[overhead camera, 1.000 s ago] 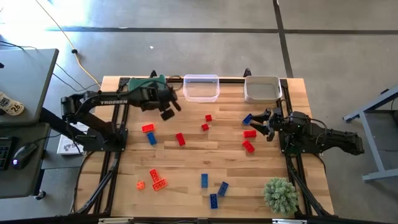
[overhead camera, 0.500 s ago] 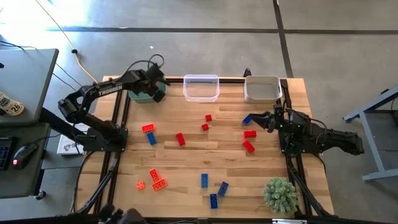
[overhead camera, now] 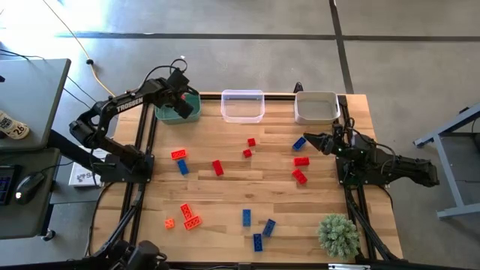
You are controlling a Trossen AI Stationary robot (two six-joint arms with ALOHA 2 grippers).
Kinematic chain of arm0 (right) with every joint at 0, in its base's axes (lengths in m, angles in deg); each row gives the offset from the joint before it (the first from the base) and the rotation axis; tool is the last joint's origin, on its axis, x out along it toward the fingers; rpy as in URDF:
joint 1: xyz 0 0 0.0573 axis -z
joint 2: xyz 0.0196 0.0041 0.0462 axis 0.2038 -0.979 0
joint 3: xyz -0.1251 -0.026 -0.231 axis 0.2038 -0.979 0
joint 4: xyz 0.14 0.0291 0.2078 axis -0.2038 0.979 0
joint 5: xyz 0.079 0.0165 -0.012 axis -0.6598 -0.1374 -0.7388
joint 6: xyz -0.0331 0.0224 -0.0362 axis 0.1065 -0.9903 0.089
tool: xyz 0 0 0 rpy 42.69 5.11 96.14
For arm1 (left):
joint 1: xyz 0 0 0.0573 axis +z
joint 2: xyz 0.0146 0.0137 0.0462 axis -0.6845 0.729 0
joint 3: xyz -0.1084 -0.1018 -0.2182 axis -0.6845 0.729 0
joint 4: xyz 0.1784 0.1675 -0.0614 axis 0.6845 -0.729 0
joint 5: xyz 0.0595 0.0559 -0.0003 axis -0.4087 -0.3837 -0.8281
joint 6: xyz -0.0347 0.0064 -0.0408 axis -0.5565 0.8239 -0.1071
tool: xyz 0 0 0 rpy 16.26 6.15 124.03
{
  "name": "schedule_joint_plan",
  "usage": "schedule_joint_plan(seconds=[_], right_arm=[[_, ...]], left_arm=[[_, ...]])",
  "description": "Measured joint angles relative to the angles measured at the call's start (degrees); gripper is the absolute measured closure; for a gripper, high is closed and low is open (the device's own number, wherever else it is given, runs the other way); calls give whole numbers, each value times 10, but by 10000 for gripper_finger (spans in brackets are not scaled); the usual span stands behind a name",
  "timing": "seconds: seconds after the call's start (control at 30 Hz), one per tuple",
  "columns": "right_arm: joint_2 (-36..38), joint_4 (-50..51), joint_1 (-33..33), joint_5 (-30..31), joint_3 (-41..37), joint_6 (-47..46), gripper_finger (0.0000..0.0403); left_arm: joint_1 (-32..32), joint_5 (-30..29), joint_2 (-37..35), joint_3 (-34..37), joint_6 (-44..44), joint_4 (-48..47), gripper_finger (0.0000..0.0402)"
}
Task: Sort & place blocks by color
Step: Put the orange game piece into the green bin, then put the blue game piece into the white bin
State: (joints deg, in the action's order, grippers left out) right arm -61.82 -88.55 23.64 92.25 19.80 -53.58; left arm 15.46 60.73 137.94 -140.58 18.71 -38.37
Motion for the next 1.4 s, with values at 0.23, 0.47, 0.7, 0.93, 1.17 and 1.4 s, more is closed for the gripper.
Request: schedule_joint_plan(seconds=[0.23,0.47,0.7,0.93,1.17,1.4], right_arm=[[0,-13,0,50,18,29,185],[-22,15,0,97,76,100,185],[-105,163,0,125,168,87,185],[-240,303,1,124,265,-33,185],[-370,369,1,109,351,-186,185],[-478,441,1,74,421,-313,185]], left_arm=[[0,1,0,0,8,12,171],[0,69,0,0,8,12,170],[-17,109,-7,0,22,17,168],[-37,105,-39,0,38,55,167],[-40,103,-74,0,55,104,167],[-40,104,-94,0,44,115,167]])
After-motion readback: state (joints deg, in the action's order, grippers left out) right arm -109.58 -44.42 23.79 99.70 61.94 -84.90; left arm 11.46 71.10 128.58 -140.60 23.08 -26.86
